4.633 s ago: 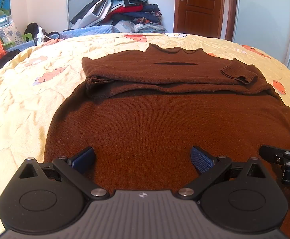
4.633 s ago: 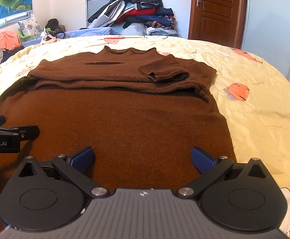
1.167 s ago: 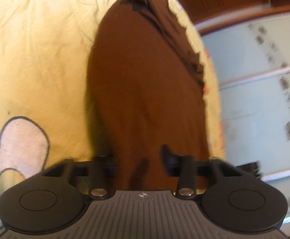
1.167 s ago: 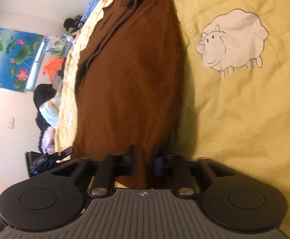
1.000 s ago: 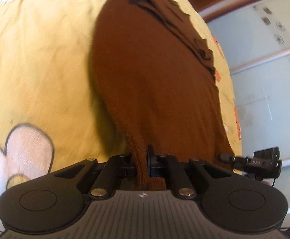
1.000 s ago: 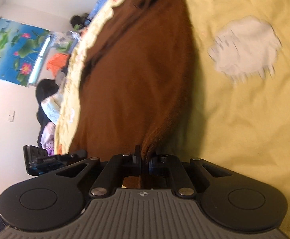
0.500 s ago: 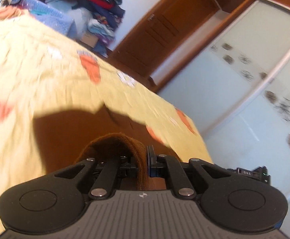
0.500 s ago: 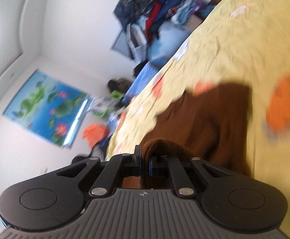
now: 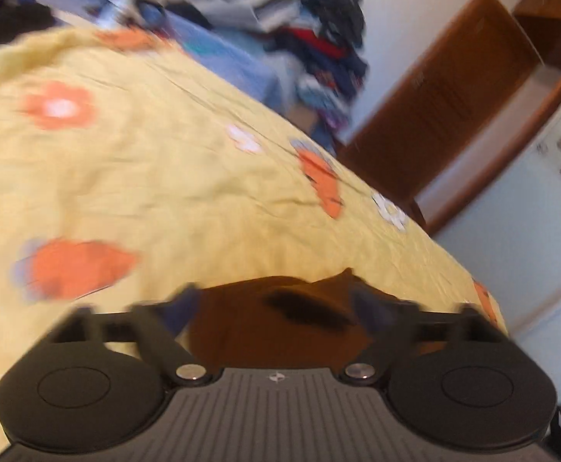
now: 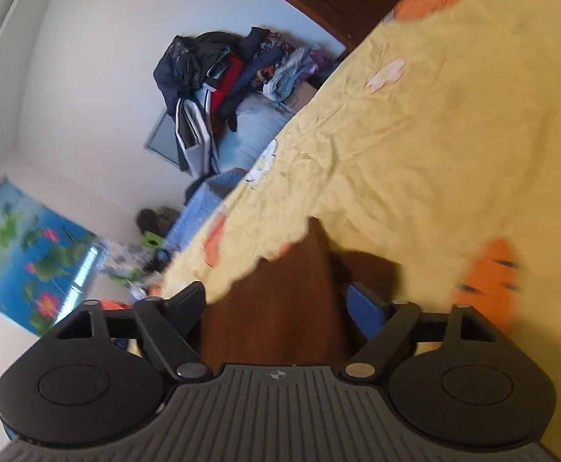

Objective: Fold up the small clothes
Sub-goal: 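Open both grippers and release the folded sweater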

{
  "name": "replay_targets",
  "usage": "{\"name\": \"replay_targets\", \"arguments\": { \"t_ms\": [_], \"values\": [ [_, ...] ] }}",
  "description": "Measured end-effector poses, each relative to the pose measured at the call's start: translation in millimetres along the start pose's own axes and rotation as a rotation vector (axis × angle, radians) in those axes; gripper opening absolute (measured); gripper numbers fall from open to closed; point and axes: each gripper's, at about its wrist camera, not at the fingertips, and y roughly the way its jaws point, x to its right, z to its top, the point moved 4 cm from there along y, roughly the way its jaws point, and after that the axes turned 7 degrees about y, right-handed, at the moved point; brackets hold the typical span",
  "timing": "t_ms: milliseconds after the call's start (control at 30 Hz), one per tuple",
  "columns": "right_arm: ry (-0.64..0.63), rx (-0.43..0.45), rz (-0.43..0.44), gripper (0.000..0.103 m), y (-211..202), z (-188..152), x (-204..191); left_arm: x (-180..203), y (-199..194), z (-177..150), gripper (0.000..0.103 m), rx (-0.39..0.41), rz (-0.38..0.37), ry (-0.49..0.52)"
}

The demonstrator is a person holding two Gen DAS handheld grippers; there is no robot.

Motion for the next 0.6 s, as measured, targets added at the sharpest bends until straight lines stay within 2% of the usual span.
{"name": "replay_targets", "arguments": {
  "t_ms": [33, 67, 100, 167, 233, 267, 300, 367, 400, 433, 467, 500, 533, 600],
  "values": [
    [-0.038, 0.004, -0.04, 0.086, -15, -10, 5, -8, -18, -11, 0.099, 0.036, 0.019, 0.003],
    [-0.064, -0.004, -0.074, 0.086, -27, -18, 13, -16, -32, -24, 0.099, 0.035, 0.035, 0.001],
    [-0.077, -0.026, -0.11, 0.086, -36, -29, 21, -24, -42, -37, 0.099, 0.02, 0.057, -0.018],
    [-0.075, -0.064, -0.17, 0.086, -47, -47, 35, -35, -50, -62, 0.099, -0.019, 0.033, -0.086],
    [-0.063, -0.098, -0.163, 0.086, -49, -62, 41, -35, -30, -82, 0.099, -0.095, 0.007, -0.144],
    [-0.073, -0.095, -0.148, 0.086, -51, -67, 37, -31, -26, -89, 0.099, -0.097, -0.009, -0.147],
    [-0.068, -0.112, -0.147, 0.086, -47, -70, 32, -23, -26, -91, 0.098, -0.075, -0.005, -0.112],
    [-0.055, -0.145, -0.116, 0.085, -29, -71, 22, -9, -16, -90, 0.098, -0.079, 0.024, -0.062],
    [-0.043, -0.166, -0.097, 0.084, -23, -72, 17, -3, -12, -88, 0.09, -0.073, 0.038, -0.047],
    [-0.046, -0.167, -0.083, 0.074, -12, -73, 14, 3, -7, -89, 0.079, -0.07, 0.052, -0.019],
    [-0.054, -0.173, -0.09, 0.044, -6, -72, 9, 5, -1, -87, 0.046, -0.078, 0.08, -0.001],
    [-0.051, -0.199, -0.11, 0.026, 4, -73, 10, 6, 4, -86, 0.031, -0.102, 0.077, -0.007],
    [-0.033, -0.224, -0.115, 0.021, 11, -74, 12, 5, 7, -86, 0.028, -0.12, 0.063, -0.029],
    [-0.04, -0.223, -0.097, 0.02, 11, -75, 10, 7, 2, -81, 0.02, -0.124, 0.038, -0.021]
  ]
}}
